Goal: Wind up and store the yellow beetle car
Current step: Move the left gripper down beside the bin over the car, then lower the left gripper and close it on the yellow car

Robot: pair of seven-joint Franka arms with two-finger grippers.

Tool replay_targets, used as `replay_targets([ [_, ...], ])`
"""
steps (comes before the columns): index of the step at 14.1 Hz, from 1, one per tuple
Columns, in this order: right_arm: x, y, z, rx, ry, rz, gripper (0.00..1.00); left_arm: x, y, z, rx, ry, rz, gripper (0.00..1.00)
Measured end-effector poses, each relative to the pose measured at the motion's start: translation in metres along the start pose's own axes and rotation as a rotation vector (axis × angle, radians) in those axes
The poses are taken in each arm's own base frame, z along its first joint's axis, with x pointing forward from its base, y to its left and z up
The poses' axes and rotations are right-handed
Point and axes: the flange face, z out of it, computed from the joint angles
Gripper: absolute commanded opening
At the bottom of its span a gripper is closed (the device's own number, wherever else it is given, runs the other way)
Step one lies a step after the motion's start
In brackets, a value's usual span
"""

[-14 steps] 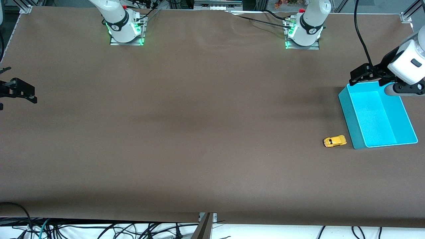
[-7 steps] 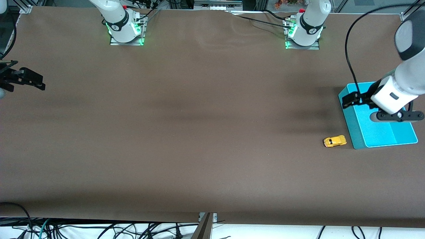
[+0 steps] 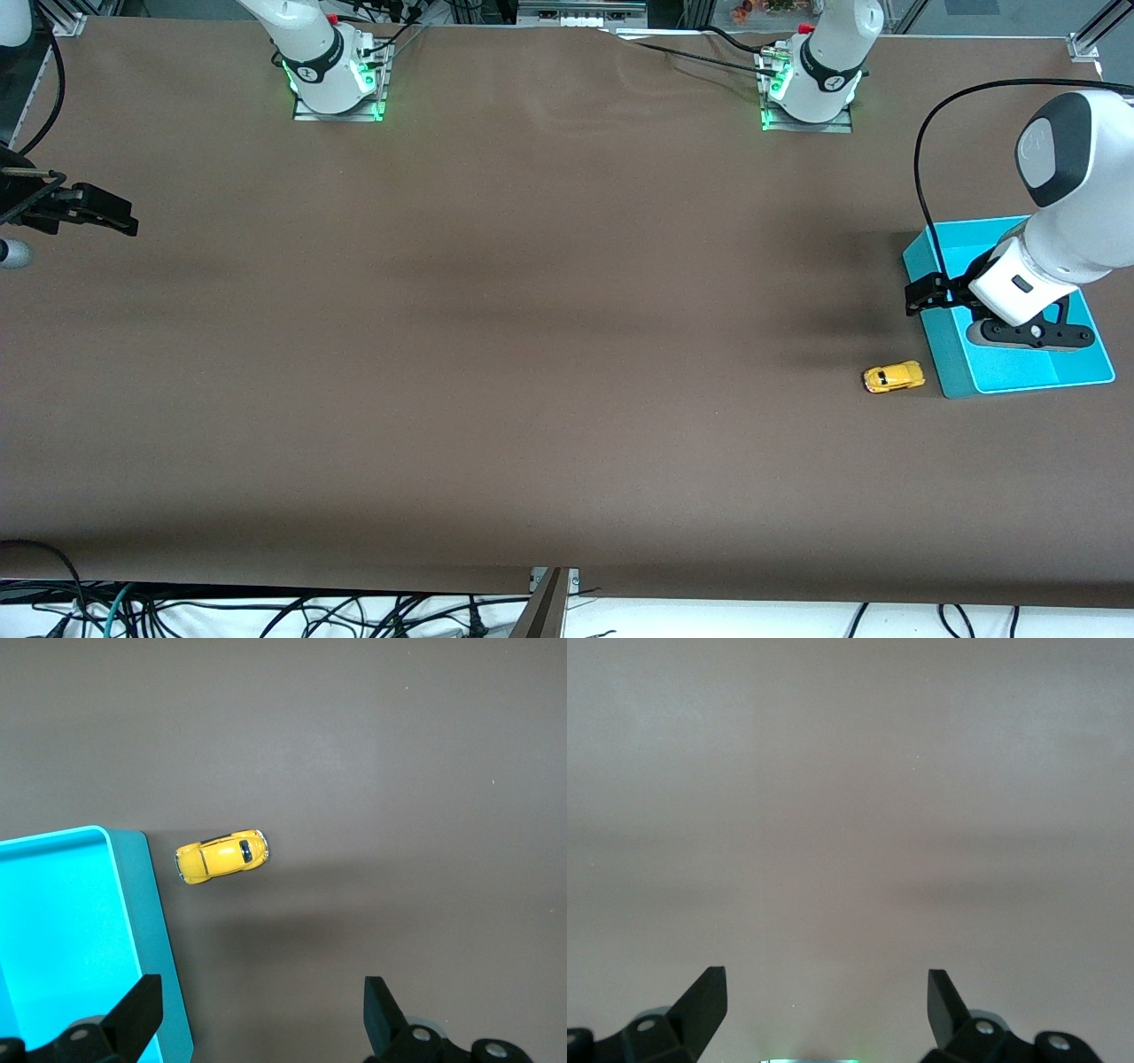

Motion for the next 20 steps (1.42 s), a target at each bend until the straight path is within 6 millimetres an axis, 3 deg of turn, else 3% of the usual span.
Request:
replay_targets([
  [6, 0.001, 0.004, 0.003, 0.001, -0.005, 0.003, 1.0, -0.013, -0.015, 0.052, 0.003, 0.025, 0.126, 1.0],
  [10, 0.003, 0.004, 0.005, 0.003, -0.008, 0.002, 1.0, -0.016, -0.026, 0.087, -0.005, -0.007, 0.327, 1.0],
  [15, 0.003, 0.006, 0.005, 0.003, -0.007, 0.003, 1.0, -0.008, -0.034, 0.151, -0.011, -0.027, 0.621, 1.0],
  [20, 0.004, 0.006, 0.006, 0.003, -0.008, 0.002, 1.0, 0.001, -0.046, 0.185, 0.022, 0.026, 0.962, 1.0],
])
